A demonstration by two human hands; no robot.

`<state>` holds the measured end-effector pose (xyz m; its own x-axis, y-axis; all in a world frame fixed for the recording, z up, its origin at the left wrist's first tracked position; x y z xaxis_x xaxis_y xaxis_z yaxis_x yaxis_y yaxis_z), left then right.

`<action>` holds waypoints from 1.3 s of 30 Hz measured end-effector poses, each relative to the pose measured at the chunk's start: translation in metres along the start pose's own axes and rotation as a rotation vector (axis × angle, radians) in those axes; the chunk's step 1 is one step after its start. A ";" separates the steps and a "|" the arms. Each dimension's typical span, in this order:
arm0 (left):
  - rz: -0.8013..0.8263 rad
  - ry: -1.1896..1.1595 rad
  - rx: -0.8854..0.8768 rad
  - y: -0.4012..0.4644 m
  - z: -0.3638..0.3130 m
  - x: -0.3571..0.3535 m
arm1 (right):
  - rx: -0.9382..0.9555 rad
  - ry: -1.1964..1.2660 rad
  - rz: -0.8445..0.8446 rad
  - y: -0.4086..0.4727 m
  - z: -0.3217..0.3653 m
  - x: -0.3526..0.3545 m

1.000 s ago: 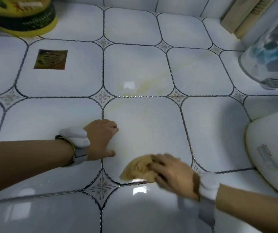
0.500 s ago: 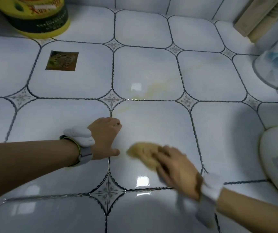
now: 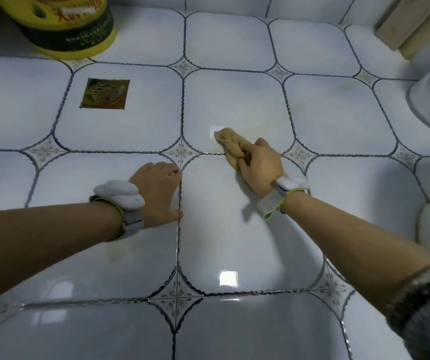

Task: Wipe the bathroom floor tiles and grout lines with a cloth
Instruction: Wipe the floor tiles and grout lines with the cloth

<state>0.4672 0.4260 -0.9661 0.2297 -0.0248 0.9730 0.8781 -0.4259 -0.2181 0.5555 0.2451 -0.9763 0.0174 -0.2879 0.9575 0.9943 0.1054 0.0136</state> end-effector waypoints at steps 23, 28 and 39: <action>-0.052 0.019 -0.071 -0.006 0.004 0.010 | 0.566 0.051 0.358 -0.212 0.059 -0.038; -0.003 -0.048 -0.220 0.008 -0.047 -0.005 | 0.539 0.103 0.267 -0.197 -0.007 -0.009; 0.159 0.060 -0.217 0.052 -0.078 -0.040 | 0.091 0.119 0.085 -0.175 -0.080 0.010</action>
<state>0.4707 0.3343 -1.0101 0.3262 -0.1574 0.9321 0.7211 -0.5962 -0.3530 0.3899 0.1481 -0.9923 0.1189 -0.3845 0.9155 0.9752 0.2187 -0.0349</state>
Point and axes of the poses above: each hand's wrist, its own y-axis towards the middle knuckle, its own x-axis out of the back of the hand, z = x × y, the point moved 10 cm from there along y, towards the middle knuckle, and after that the axes turned 5 degrees about -x, right-handed, at the moved point
